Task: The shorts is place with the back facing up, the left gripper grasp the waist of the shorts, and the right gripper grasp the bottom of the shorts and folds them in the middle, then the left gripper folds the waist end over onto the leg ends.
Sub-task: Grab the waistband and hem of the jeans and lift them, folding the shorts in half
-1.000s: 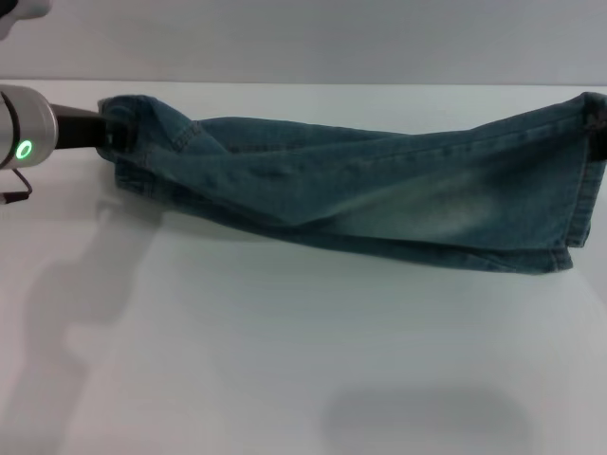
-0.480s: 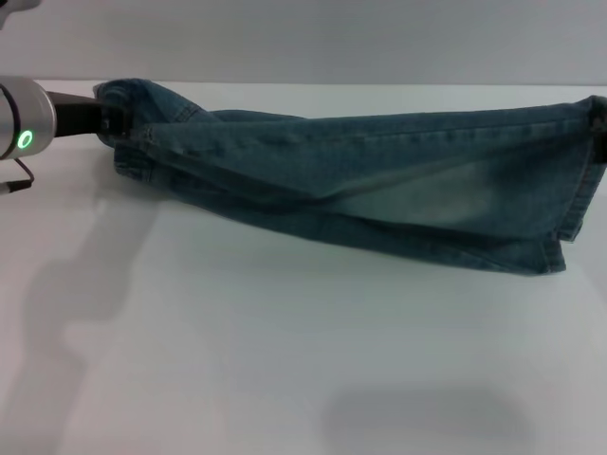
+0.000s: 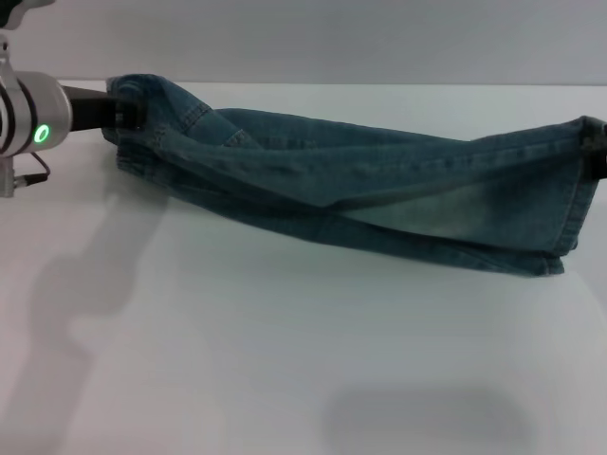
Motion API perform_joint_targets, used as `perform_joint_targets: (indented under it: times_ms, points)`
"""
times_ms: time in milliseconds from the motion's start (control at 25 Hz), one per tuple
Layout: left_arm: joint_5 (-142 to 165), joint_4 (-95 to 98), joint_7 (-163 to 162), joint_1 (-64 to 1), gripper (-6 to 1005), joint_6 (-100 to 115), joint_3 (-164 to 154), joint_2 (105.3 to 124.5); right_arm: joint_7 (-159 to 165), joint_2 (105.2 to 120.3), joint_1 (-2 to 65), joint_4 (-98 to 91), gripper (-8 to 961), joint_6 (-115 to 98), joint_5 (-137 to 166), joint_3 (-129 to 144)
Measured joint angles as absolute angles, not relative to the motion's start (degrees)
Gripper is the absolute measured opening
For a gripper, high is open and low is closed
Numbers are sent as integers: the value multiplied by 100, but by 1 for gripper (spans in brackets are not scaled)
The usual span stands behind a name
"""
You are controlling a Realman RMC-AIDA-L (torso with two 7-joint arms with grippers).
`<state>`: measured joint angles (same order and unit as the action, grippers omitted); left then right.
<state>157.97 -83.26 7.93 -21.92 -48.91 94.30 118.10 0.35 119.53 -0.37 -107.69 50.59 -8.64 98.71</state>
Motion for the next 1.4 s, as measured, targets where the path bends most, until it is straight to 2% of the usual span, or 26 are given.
perform_joint_targets:
  times_ms: [1400]
  points:
    - [15305,-7238,778,-2752,227,-3661,9467,11810,194,11918,-110,-10082,6,4094,-841,9586]
